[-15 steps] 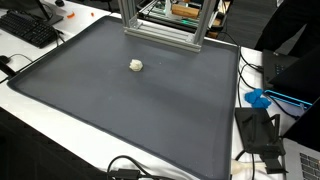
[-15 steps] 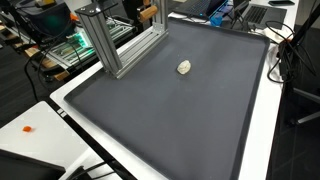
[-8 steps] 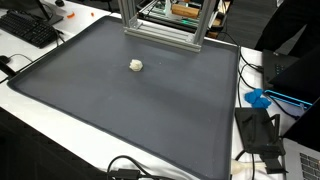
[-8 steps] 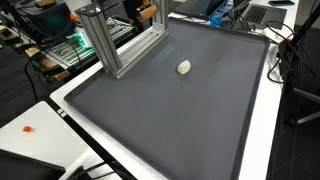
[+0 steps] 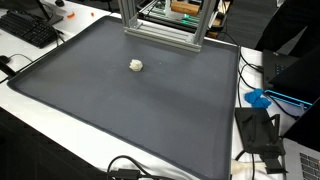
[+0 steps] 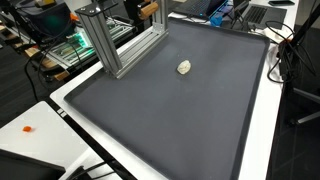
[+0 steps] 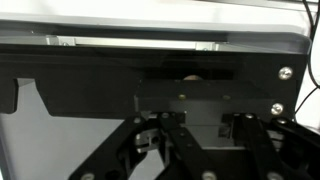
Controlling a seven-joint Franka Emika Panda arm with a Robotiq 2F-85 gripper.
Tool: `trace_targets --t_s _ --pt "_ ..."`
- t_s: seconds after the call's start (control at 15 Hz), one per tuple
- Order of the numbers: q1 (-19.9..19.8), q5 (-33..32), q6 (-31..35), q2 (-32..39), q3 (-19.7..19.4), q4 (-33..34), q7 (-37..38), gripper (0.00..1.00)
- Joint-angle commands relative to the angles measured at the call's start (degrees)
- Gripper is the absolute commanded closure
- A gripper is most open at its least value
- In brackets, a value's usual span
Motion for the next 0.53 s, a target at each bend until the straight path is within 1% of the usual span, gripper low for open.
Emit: trace_targets --t_s 0.0,0.2,0.47 --pt "-0.87 -2.48 -1.79 1.30 -1.01 3.80 -1.73 0.78" --pt "-1.04 -3.88 -0.89 3.04 -1.17 6.46 -2.73 0.78" --pt "-1.16 -6.13 2.09 6.70 -1.48 9.65 -5.31 0.78"
